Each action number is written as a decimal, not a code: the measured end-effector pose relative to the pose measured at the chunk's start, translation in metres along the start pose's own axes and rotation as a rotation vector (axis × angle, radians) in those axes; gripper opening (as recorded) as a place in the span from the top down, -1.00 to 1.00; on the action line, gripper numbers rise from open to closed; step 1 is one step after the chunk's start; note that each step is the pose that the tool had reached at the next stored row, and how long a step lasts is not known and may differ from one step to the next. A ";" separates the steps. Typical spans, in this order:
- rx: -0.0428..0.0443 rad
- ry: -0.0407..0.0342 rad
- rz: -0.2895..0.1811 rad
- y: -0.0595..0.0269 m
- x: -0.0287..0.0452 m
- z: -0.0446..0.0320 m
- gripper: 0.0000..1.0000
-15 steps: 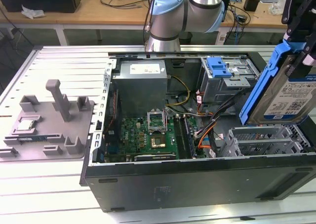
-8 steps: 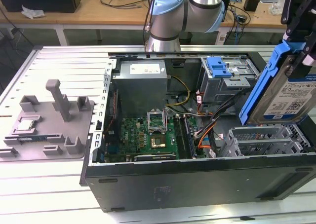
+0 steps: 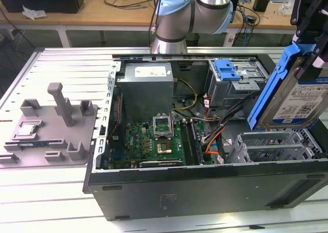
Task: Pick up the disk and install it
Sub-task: 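Insert the disk into the insertion slot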
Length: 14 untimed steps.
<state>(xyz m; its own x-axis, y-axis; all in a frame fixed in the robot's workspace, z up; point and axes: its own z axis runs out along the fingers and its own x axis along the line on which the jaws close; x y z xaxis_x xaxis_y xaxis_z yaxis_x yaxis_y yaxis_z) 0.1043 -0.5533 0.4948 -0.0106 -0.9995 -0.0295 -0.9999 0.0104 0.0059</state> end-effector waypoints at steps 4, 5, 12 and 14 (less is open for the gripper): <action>0.0000 0.0000 0.000 0.0000 -0.0016 0.0006 0.26; 0.0000 0.0000 0.000 0.0000 -0.0020 0.0007 0.26; 0.0000 0.0001 -0.001 0.0000 -0.0046 0.0018 0.26; 0.0000 0.0001 -0.002 0.0001 -0.0049 0.0031 0.26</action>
<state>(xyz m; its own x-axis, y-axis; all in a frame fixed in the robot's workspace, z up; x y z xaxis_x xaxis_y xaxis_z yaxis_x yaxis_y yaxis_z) 0.1043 -0.5483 0.4918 -0.0091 -0.9995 -0.0294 -0.9999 0.0089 0.0059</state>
